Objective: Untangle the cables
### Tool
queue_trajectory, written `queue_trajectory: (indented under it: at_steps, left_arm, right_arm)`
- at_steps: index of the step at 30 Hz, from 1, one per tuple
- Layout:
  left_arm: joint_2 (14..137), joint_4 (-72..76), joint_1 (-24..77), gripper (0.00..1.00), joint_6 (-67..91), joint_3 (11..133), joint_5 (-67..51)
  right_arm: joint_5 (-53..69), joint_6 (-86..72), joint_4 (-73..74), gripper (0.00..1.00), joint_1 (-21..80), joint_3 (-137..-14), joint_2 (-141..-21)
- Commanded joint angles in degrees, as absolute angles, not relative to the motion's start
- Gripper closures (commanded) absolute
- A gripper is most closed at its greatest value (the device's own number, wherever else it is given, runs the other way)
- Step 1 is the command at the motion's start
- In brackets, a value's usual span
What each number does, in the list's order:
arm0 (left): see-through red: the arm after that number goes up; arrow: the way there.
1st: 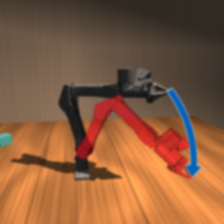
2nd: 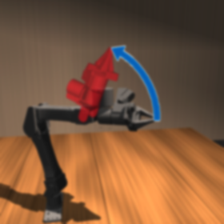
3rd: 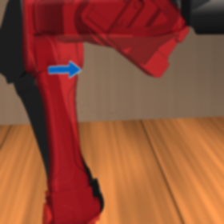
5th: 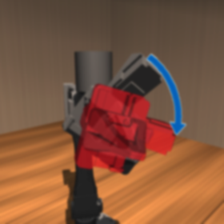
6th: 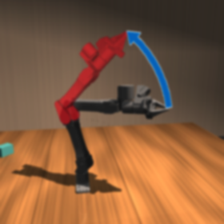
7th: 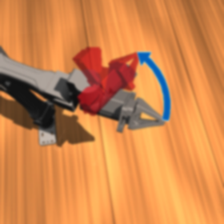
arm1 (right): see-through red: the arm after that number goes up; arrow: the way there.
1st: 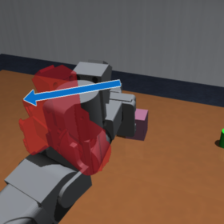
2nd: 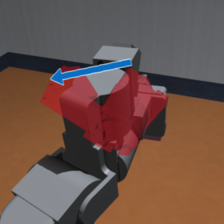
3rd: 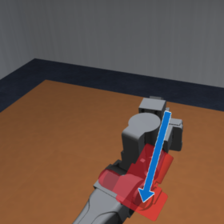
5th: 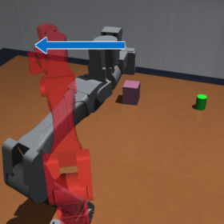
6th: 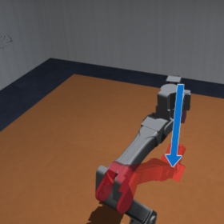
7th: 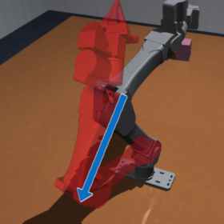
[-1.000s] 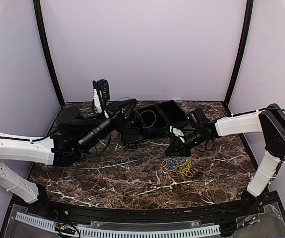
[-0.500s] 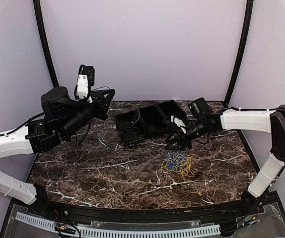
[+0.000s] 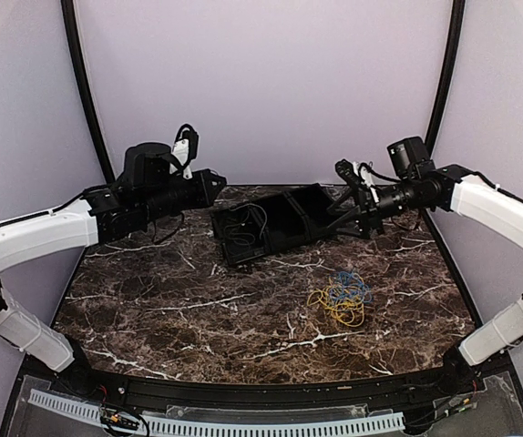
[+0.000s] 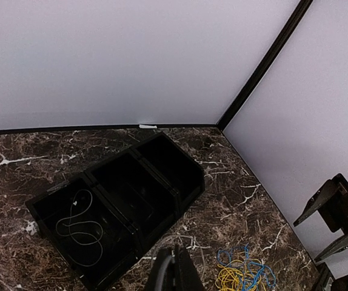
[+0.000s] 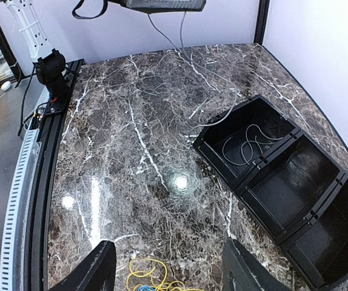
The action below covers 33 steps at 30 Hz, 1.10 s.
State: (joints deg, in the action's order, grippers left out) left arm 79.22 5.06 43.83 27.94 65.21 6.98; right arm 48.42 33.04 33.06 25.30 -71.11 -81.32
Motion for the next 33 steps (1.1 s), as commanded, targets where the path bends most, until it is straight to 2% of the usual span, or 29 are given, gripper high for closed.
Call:
queue_trajectory:
  at_steps: [1,8,16,25,33]
  left_arm:
    - [82.0,9.86,41.49,1.0,30.42,67.76,-2.52]
    - [91.82,17.55,38.42,1.0,31.16,73.24,-15.25]
    - [104.09,27.45,35.13,1.0,35.51,80.05,-29.04]
    - [117.87,38.34,29.42,1.0,44.8,85.58,-45.11]
    - [124.88,44.6,24.69,1.0,53.36,85.83,-52.08]
  right_arm:
    - [48.78,33.43,35.0,0.38,23.0,-67.94,-77.89]
    - [43.73,31.36,29.43,0.38,18.5,-58.58,-72.48]
    - [44.14,25.45,19.65,0.38,11.78,-46.97,-69.74]
    - [43.63,24.56,18.0,0.38,10.61,-45.84,-70.15]
    - [43.51,24.96,17.81,0.38,10.63,-45.45,-70.82]
